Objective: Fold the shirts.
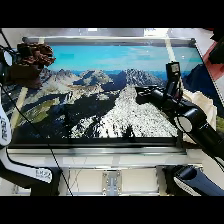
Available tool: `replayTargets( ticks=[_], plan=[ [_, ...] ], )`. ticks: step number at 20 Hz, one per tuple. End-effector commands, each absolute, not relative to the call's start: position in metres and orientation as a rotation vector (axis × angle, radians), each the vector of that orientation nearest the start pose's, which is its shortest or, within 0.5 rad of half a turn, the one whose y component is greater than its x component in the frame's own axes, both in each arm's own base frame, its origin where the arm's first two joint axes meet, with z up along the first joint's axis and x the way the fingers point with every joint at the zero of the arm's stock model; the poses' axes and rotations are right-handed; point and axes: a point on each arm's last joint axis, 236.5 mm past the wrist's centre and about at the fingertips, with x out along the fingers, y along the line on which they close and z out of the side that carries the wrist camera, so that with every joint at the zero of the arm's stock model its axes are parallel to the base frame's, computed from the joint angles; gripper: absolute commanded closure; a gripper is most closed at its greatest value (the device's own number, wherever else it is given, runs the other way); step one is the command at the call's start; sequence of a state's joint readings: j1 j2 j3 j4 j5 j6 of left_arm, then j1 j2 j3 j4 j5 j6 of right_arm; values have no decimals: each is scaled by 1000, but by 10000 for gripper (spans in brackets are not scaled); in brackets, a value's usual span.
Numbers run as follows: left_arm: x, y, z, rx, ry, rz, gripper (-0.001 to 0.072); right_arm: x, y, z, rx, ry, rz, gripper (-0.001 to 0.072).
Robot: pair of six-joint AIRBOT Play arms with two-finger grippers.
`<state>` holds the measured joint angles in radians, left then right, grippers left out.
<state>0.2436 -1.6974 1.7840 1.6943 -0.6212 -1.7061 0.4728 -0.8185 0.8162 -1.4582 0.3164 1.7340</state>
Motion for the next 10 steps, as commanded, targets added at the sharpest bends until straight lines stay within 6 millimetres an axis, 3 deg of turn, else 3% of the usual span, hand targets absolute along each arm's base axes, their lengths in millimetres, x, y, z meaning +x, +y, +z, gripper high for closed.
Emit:
replayTargets(
  ticks=[1, 3, 4, 6, 10],
  plan=[
    [632, 207, 78, -93, 621, 301, 343, 380, 192, 205, 276, 272, 440, 434],
    [647, 213, 39, -84, 682, 296, 333, 377, 193, 194, 346, 336, 429, 43],
    [651, 215, 23, -82, 689, 298, 330, 375, 191, 187, 403, 381, 412, 19],
    [661, 222, 5, -92, 660, 306, 209, 372, 191, 176, 412, 432, 399, 19],
    [672, 249, -3, -236, 538, 370, 193, 371, 192, 175, 436, 445, 397, 20]
  ],
)
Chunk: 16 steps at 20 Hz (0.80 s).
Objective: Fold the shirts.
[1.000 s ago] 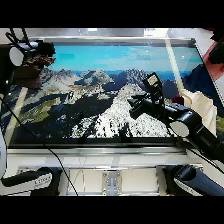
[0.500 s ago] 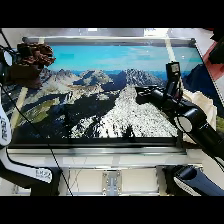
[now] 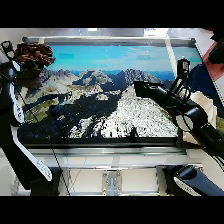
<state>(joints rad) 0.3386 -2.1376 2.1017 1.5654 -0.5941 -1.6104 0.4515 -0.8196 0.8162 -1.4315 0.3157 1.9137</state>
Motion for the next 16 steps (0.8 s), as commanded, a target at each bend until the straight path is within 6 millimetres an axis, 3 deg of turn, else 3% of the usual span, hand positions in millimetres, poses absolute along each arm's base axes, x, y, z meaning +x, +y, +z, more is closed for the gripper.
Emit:
replayTargets(
  ticks=[1, 5, 7, 8, 9, 10, 11, 14, 16],
  plan=[
    [673, 257, -5, -282, 508, 386, 193, 371, 192, 176, 444, 443, 399, 19],
    [676, 282, -18, -444, 413, 420, 194, 371, 195, 179, 476, 441, 404, 20],
    [679, 285, -28, -525, 381, 427, 245, 370, 196, 179, 493, 442, 406, 21],
    [680, 285, -38, -547, 383, 428, 315, 371, 196, 182, 507, 437, 409, 23],
    [680, 284, -49, -558, 393, 430, 429, 372, 197, 184, 518, 428, 411, 27],
    [680, 281, -62, -597, 406, 430, 606, 373, 196, 188, 523, 411, 412, 27],
    [680, 277, -70, -640, 412, 427, 699, 374, 196, 192, 527, 396, 414, 28],
    [680, 256, -76, -684, 476, 362, 700, 376, 195, 198, 533, 366, 416, 30],
    [679, 222, -65, -712, 545, 233, 701, 378, 194, 201, 523, 348, 416, 32]
  ],
)
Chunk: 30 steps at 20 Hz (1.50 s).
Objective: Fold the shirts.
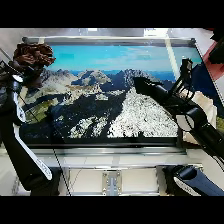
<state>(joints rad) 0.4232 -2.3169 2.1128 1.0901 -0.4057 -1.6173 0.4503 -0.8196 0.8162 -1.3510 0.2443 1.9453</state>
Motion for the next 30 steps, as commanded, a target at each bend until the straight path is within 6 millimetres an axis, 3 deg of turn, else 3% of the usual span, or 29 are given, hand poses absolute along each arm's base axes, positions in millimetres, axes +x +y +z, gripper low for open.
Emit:
replayTargets(
  ticks=[1, 2, 3, 5, 7, 10, 11, 14, 16, 17, 19, 21, 24, 26, 28, 29, 30],
  plan=[
    [679, 198, -50, -729, 567, 134, 700, 379, 192, 203, 501, 333, 414, 49],
    [680, 169, -26, -754, 564, 10, 700, 382, 188, 204, 478, 319, 406, 110],
    [680, 138, 6, -786, 539, -129, 701, 385, 181, 203, 464, 315, 389, 119],
    [663, 56, 94, -841, 453, -505, 701, 391, 164, 199, 451, 320, 344, 118],
    [622, -32, 174, -815, 410, -849, 702, 398, 141, 192, 435, 333, 282, 118],
    [535, -159, 247, -646, 493, -1196, 703, 404, 102, 173, 398, 387, 178, 117],
    [509, -191, 271, -585, 483, -1264, 702, 404, 89, 167, 392, 410, 142, 117],
    [442, -260, 341, -422, 397, -1356, 702, 405, 59, 158, 381, 437, 67, 116],
    [403, -281, 361, -315, 394, -1371, 702, 405, 51, 161, 358, 423, 55, 117],
    [396, -284, 353, -258, 442, -1326, 702, 404, 50, 162, 345, 420, 56, 116],
    [408, -267, 294, -130, 652, -1099, 701, 404, 50, 163, 327, 419, 61, 116],
    [433, -207, 201, 22, 947, -729, 701, 403, 50, 160, 329, 431, 61, 115],
    [445, -116, 103, 163, 1189, -318, 701, 399, 51, 151, 329, 475, 56, 110],
    [445, -74, 53, 231, 1262, -152, 700, 390, 54, 136, 339, 549, 54, 90],
    [459, -44, 30, 231, 1223, -8, 698, 375, 55, 106, 319, 677, 42, 88],
    [466, -42, 29, 183, 1192, 19, 628, 368, 56, 89, 306, 733, 44, 88],
    [474, -43, 32, 140, 1158, 24, 310, 363, 59, 69, 315, 790, 46, 89]
  ],
)
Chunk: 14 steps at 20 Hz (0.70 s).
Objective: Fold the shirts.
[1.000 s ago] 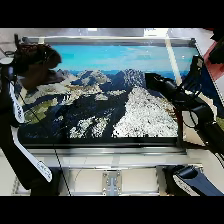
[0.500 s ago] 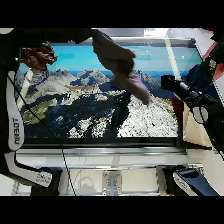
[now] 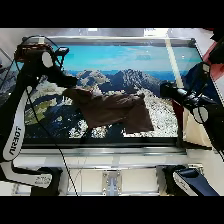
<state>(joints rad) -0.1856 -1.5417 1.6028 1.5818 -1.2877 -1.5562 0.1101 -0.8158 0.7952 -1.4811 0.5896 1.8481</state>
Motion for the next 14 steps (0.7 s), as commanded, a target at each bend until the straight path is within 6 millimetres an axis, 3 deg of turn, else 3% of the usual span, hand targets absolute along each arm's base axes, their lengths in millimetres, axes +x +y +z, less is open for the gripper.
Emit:
replayTargets(
  ticks=[1, 4, 8, 11, 14],
  plan=[
    [479, -47, 36, 118, 1135, 16, 8, 359, 65, 46, 333, 852, 58, 88],
    [471, -65, 37, 46, 1168, -32, -6, 349, 103, -16, 418, 1035, 169, 89],
    [453, -62, 30, 80, 1251, -43, -6, 367, 115, -68, 497, 1098, 164, 89],
    [454, -66, 31, 65, 1244, -54, -6, 378, 122, -89, 504, 1135, 210, 89],
    [453, -76, 31, 29, 1248, -83, -6, 404, 119, -89, 468, 1116, 219, 90]
  ],
)
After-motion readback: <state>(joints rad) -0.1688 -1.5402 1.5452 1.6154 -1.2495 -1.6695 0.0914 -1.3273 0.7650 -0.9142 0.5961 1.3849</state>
